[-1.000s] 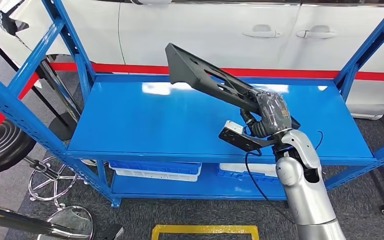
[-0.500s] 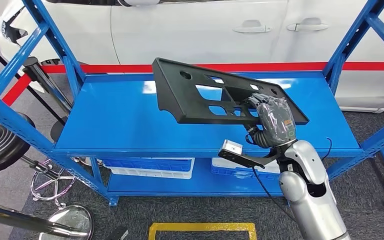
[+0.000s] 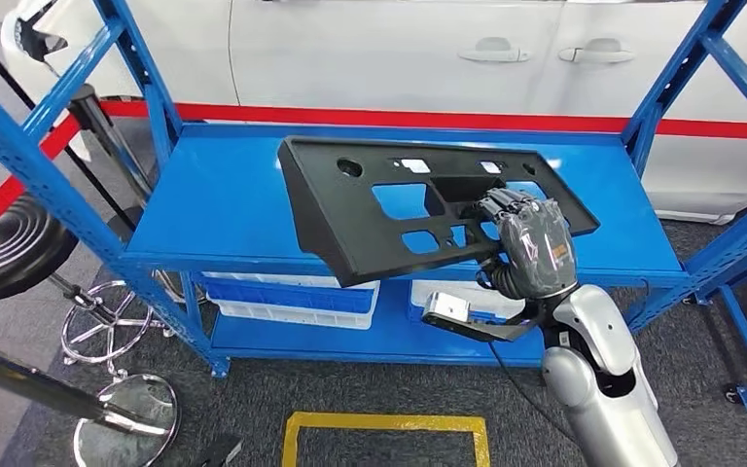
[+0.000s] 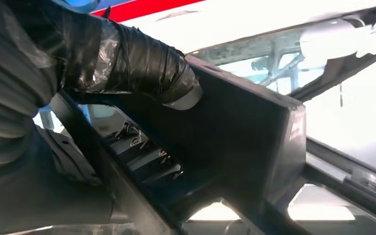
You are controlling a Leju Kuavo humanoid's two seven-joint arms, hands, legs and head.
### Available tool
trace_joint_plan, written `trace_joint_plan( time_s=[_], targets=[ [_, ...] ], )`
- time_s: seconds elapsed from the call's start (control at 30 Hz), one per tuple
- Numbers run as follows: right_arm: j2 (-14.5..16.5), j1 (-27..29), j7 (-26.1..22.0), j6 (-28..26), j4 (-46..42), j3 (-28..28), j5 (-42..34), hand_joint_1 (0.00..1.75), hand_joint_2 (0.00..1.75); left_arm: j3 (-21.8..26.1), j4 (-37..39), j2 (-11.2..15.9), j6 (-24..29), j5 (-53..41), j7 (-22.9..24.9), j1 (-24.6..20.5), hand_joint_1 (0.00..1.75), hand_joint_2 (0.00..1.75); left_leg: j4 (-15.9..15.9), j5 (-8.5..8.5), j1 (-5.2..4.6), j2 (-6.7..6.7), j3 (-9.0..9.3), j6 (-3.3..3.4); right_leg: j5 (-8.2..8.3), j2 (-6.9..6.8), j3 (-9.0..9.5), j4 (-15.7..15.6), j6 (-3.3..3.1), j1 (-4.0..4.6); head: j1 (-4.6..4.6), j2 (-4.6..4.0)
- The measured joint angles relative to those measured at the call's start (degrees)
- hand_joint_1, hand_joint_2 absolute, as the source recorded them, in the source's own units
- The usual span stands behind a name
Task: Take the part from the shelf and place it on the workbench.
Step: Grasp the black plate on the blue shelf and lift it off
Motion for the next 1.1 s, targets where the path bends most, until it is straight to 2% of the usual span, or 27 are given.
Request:
trace_joint_plan(
  time_s=[0.03,0.07,0.1,0.13,0.17,0.2,0.27,0.3,0.33,0.4,0.43,0.47,0.5,0.57,0.63,0.67,0.7,0.73,0.77,0.8,0.83,0.87,0.93,0.97,1.0,1.03,1.1],
  targets=[
    [-0.24,0.11,-0.01,-0.05,-0.14,0.18,-0.13,1.75,1.75,0.00,0.00,0.00,0.00,-0.22,0.01,0.01,0.00,1.75,0.06,0.61,0.03,0.02,-0.84,0.11,-2.86,-0.03,-0.93,3.56,0.29,-0.17,0.03,-0.01],
    [-0.51,0.23,-0.01,-0.03,-0.25,0.38,-0.29,1.75,1.75,0.00,0.00,-0.02,0.00,-0.37,0.02,0.05,0.00,1.75,0.25,1.11,0.04,0.04,-1.72,0.05,-4.71,-0.06,-1.62,7.07,0.58,-0.36,0.02,0.00],
    [-0.76,0.35,0.00,0.09,-0.32,0.56,-0.47,1.75,1.75,0.00,0.00,-0.05,-0.01,-0.48,0.03,0.09,0.00,1.75,0.53,1.59,0.06,0.06,-2.63,-0.06,-5.30,-0.08,-1.81,9.60,0.84,-0.54,0.03,-0.01],
    [-0.97,0.40,0.05,0.23,-0.35,0.74,-0.63,1.75,1.75,0.00,0.00,-0.10,0.03,-0.48,0.05,0.13,0.00,1.75,0.90,2.03,0.11,0.08,-3.59,-0.23,-4.57,-0.10,-1.15,10.41,1.06,-0.70,0.03,-0.01],
    [-1.10,0.40,0.17,0.40,-0.36,0.88,-0.72,1.75,1.75,0.00,0.00,-0.14,0.10,-0.33,0.10,0.16,0.00,1.75,1.35,2.41,0.20,0.10,-4.55,-0.45,-3.03,-0.13,0.52,9.20,1.23,-0.84,0.03,-0.01],
    [-1.18,0.35,0.32,0.58,-0.37,0.98,-0.76,1.75,1.75,0.00,0.00,-0.16,0.23,-0.07,0.16,0.20,0.00,1.75,1.89,2.73,0.30,0.10,-5.46,-0.71,-1.62,-0.14,3.08,6.20,1.38,-1.00,0.03,-0.01],
    [-1.20,0.15,0.79,1.01,-0.38,1.29,-0.74,1.75,1.75,0.00,0.13,-0.16,0.52,0.79,0.19,0.34,0.00,1.75,2.78,3.31,0.35,0.08,-6.84,-1.36,-1.63,-0.06,8.21,-0.93,1.25,-0.99,0.01,0.00],
    [-1.06,-0.01,1.15,1.32,-0.39,1.61,-0.58,1.75,1.75,0.01,0.26,-0.12,0.55,1.33,0.02,0.52,0.00,1.75,3.04,3.62,0.27,0.05,-7.14,-1.73,-2.27,0.02,9.63,-3.22,0.93,-0.85,0.00,0.00],
    [-0.85,-0.28,1.63,1.73,-0.38,2.07,-0.29,1.75,1.75,0.03,0.43,0.04,0.44,1.91,-0.29,0.77,0.00,1.75,3.08,4.01,0.17,0.04,-7.29,-2.11,-2.78,0.10,10.07,-4.17,0.47,-0.61,-0.04,0.00],
    [0.14,-1.01,2.80,2.61,-0.23,3.31,0.61,1.75,1.75,0.09,0.74,0.73,-0.09,3.03,-1.14,1.48,0.00,1.75,2.99,4.68,0.18,0.02,-7.44,-2.89,-1.93,0.12,9.54,-4.47,-0.67,-0.46,-0.04,0.00],
    [0.99,-1.51,3.41,2.98,-0.06,4.15,1.14,1.75,1.75,0.13,0.87,1.29,-0.49,3.53,-1.56,1.88,0.00,1.75,3.32,4.20,0.29,-0.04,-7.81,-3.26,-1.38,0.06,9.07,-4.56,-1.24,-0.51,-0.03,-0.01],
    [1.98,-2.12,4.01,3.24,0.21,5.01,1.64,1.75,1.75,0.15,0.96,1.88,-0.88,3.96,-1.89,2.30,0.00,1.75,4.41,2.65,0.41,-0.11,-8.42,-3.58,-0.70,0.02,8.46,-4.72,-1.84,-0.60,-0.03,-0.01],
    [3.24,-2.81,4.72,3.47,0.67,6.05,2.13,1.75,1.75,0.18,1.03,2.59,-1.30,4.39,-2.21,2.65,0.00,1.75,6.42,0.22,0.53,-0.18,-9.26,-3.85,0.04,-0.01,7.69,-4.86,-2.34,-0.69,-0.05,-0.02],
    [4.80,-3.82,5.58,3.67,1.43,7.34,2.64,1.75,1.75,0.19,1.06,3.51,-1.78,4.88,-2.53,3.01,0.00,1.75,9.89,-3.74,0.58,-0.24,-10.55,-4.10,0.93,0.01,6.60,-4.81,-2.85,-0.55,-0.11,-0.02],
    [5.57,-4.25,5.94,3.72,1.90,7.93,2.79,1.75,1.75,0.20,1.07,3.98,-1.98,5.09,-2.60,3.10,0.00,1.75,12.12,-5.34,0.58,-0.25,-11.12,-4.17,1.36,0.01,5.99,-4.78,-2.93,-0.45,-0.10,-0.02],
    [6.48,-4.91,6.25,3.72,2.62,8.59,2.90,1.75,1.75,0.21,1.06,4.60,-2.20,5.20,-2.53,3.26,0.00,1.75,14.17,-5.59,0.55,-0.25,-11.07,-4.12,2.01,0.00,5.00,-4.66,-2.99,-0.27,-0.10,-0.02],
    [7.54,-5.67,6.57,3.72,3.46,9.35,3.00,1.75,1.75,0.21,1.06,5.32,-2.41,5.31,-2.46,3.44,0.00,1.75,15.27,-5.12,0.50,-0.26,-10.09,-3.92,2.84,-0.04,3.71,-4.50,-3.02,-0.03,-0.10,-0.02],
    [8.69,-6.46,6.91,3.72,4.38,10.17,3.10,1.75,1.75,0.22,1.05,6.11,-2.63,5.44,-2.39,3.63,0.00,1.75,15.26,-4.42,0.37,-0.28,-8.23,-3.58,3.81,-0.10,2.30,-4.33,-3.05,0.25,-0.10,-0.02],
    [9.59,-7.09,7.15,3.70,5.11,10.74,3.15,1.75,1.75,0.22,1.07,6.84,-2.73,5.47,-2.32,3.76,0.00,1.75,12.76,-3.34,0.21,-0.33,-5.13,-3.04,4.66,-0.22,1.17,-4.16,-3.01,0.44,-0.09,-0.01],
    [10.04,-7.40,7.21,3.67,5.43,10.93,3.15,1.75,1.75,0.22,1.08,7.26,-2.75,5.49,-2.29,3.79,0.00,1.75,8.33,-3.18,-0.01,-0.38,-1.70,-2.57,5.24,-0.35,0.59,-4.08,-2.88,0.57,-0.08,-0.01],
    [10.41,-7.69,7.27,3.65,5.70,11.05,3.15,1.75,1.75,0.22,1.09,7.58,-2.76,5.50,-2.23,3.82,0.00,1.75,5.01,-3.61,-0.24,-0.43,0.64,-2.30,5.79,-0.49,0.36,-4.15,-2.67,0.60,-0.07,0.00],
    [10.72,-7.98,7.31,3.62,5.93,11.18,3.14,1.75,1.75,0.22,1.10,7.85,-2.77,5.49,-2.14,3.83,0.00,1.75,2.61,-4.15,-0.46,-0.46,2.08,-2.13,6.34,-0.63,0.29,-4.30,-2.39,0.52,-0.11,0.01],
    [11.07,-8.34,7.44,3.51,6.33,11.41,3.09,1.75,1.75,0.20,1.08,7.95,-2.69,5.32,-1.94,3.87,0.00,1.75,1.18,-3.47,-0.55,-0.38,2.17,-1.92,7.45,-0.72,0.28,-4.87,-1.67,0.44,-0.21,0.01],
    [10.98,-8.38,7.52,3.38,6.46,11.50,3.00,1.75,1.75,0.18,1.07,7.87,-2.57,4.98,-1.88,3.85,0.00,1.75,0.78,-2.74,-0.44,-0.19,1.89,-1.63,7.20,-0.57,0.10,-4.83,-1.29,0.39,-0.26,0.00],
    [10.64,-8.32,7.60,3.15,6.45,11.51,2.82,1.75,1.75,0.16,1.05,7.64,-2.32,4.43,-1.84,3.82,0.00,1.75,0.50,-1.89,-0.27,0.00,1.42,-1.20,5.82,-0.43,-0.29,-4.06,-0.94,0.38,-0.24,-0.01],
    [9.96,-8.06,7.64,2.83,6.23,11.44,2.49,1.75,1.75,0.14,1.04,7.27,-1.94,3.72,-1.84,3.81,0.00,1.75,0.27,-1.01,-0.08,0.18,0.77,-0.80,3.31,-0.29,-0.90,-2.17,-0.58,0.33,-0.22,-0.01],
    [7.79,-6.71,7.30,2.01,5.09,10.95,1.50,1.75,1.75,0.13,1.07,6.00,-0.80,2.16,-1.81,3.81,0.00,1.75,0.33,0.47,-0.13,0.25,-0.98,-0.25,-2.75,-0.19,-2.28,4.47,0.00,0.08,-0.22,-0.01]
  ],
)
